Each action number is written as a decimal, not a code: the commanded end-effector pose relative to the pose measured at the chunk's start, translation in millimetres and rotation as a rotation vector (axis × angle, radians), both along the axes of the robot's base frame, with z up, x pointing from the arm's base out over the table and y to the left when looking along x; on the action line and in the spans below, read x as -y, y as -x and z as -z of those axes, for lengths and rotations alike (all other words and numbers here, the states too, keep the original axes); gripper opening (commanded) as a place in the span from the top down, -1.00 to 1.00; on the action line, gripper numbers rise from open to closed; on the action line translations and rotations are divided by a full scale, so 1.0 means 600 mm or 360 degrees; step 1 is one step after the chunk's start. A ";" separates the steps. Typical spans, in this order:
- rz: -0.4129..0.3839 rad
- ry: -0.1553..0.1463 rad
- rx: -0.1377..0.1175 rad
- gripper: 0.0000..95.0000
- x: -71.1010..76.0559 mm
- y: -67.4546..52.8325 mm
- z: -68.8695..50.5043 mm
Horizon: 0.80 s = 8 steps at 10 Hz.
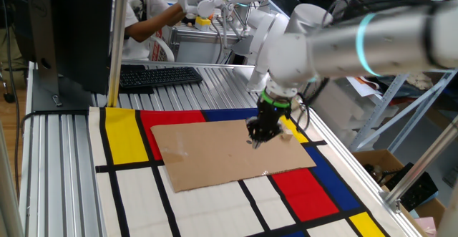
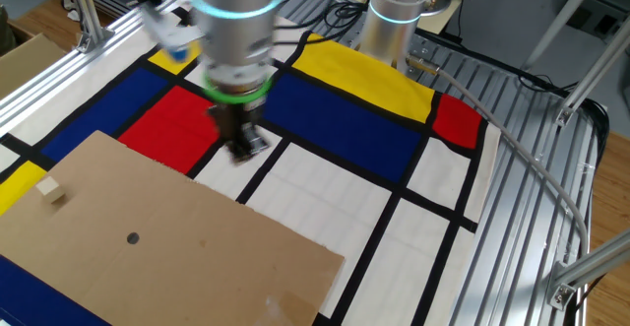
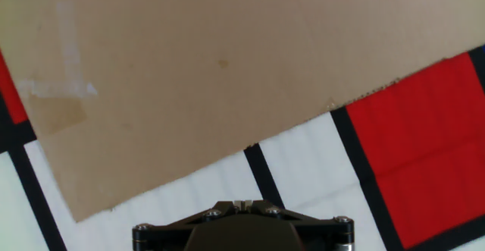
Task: Grab the block and place it at the designated location
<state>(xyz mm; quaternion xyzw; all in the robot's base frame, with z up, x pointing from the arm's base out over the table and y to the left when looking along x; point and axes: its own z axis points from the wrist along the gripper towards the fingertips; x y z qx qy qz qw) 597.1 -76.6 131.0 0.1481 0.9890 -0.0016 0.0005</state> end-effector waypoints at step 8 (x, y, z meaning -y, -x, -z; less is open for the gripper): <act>-0.0130 0.0071 -0.0003 1.00 0.272 -0.191 0.045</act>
